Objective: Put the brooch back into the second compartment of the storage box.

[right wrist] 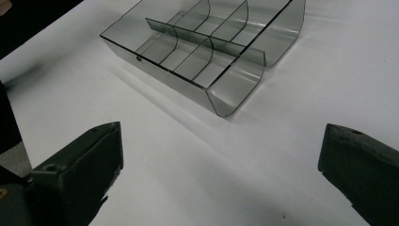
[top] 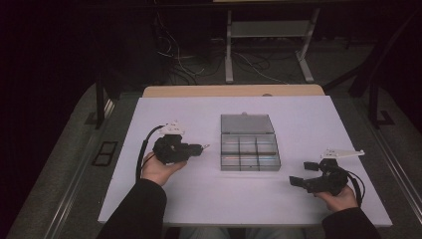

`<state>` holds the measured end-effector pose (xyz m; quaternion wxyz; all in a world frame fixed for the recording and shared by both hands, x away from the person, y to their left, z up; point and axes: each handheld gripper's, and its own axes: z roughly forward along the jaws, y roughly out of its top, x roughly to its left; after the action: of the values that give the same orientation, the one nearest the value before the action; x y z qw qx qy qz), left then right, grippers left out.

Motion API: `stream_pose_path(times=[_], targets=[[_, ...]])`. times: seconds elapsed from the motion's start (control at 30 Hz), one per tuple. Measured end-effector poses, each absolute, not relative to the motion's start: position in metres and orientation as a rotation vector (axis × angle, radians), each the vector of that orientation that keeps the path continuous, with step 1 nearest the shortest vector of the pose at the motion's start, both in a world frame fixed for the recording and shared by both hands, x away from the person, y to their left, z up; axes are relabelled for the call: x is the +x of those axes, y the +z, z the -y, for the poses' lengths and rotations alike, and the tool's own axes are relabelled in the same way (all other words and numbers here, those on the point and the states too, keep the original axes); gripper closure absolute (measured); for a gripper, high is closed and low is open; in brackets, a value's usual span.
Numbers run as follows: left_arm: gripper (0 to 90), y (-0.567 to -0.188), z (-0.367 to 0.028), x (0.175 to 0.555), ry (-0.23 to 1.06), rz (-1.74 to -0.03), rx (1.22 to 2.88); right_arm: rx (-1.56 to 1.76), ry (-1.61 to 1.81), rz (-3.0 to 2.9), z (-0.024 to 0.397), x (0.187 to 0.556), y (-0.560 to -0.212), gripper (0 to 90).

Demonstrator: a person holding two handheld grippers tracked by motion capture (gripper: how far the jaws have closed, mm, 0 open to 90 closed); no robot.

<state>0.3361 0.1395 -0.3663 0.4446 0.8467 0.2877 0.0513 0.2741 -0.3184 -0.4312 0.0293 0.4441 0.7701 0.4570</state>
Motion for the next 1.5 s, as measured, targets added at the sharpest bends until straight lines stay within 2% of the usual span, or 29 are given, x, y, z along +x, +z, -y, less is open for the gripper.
stream_pose_path(times=[0.53, 1.5], targets=[[80.9, -0.360, -0.102, 0.350, 0.096, -0.630, 2.125, 1.371, 1.412, -2.375, 0.319, 0.274, -0.431, 0.3], [80.9, -0.380, -0.058, 0.366, 0.007, -0.583, 2.151, 1.375, 1.410, -2.386, 0.319, 0.274, -0.431, 0.4]])
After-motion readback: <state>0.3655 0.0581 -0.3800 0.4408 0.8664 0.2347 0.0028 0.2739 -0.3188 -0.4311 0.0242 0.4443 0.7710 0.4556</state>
